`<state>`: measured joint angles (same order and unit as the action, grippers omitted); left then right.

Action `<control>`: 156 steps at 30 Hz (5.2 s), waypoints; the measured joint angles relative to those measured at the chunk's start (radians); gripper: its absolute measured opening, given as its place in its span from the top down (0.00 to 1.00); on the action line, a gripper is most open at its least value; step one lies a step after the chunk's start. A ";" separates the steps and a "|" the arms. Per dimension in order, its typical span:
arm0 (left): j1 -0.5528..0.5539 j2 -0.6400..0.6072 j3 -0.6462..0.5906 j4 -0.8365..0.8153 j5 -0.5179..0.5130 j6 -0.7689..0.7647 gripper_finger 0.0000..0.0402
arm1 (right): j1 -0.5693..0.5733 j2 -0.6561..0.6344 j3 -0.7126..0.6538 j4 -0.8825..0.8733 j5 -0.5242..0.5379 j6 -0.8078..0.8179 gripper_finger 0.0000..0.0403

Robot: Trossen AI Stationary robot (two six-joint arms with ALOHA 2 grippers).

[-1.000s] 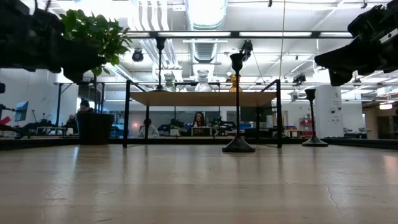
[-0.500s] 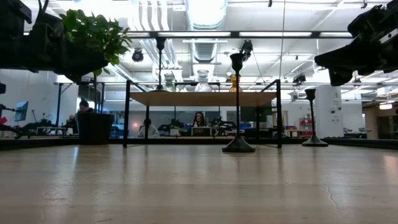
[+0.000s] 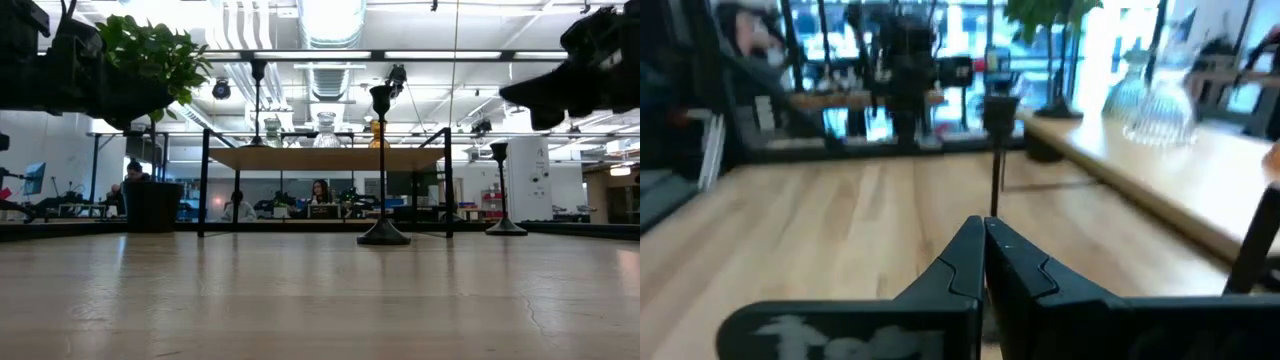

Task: Pick & Place candle stick holders
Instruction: Put the right black candle holder on the shelf aligned with the orange candle holder

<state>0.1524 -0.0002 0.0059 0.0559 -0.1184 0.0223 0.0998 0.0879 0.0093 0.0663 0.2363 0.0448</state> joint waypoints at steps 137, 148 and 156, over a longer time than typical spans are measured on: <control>0.000 0.000 0.005 -0.013 0.001 0.000 0.48 | -0.755 0.954 0.177 0.213 0.443 0.337 0.97; 0.000 0.000 0.006 -0.013 0.001 0.000 0.48 | -0.759 0.933 0.190 0.253 0.438 0.331 0.97; 0.000 0.000 0.006 -0.013 0.001 0.000 0.48 | -0.759 0.860 0.257 0.116 0.440 0.243 0.97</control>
<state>0.1524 -0.0002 0.0116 0.0430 -0.1173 0.0220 -0.6594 0.9475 0.2662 0.1822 0.6762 0.2878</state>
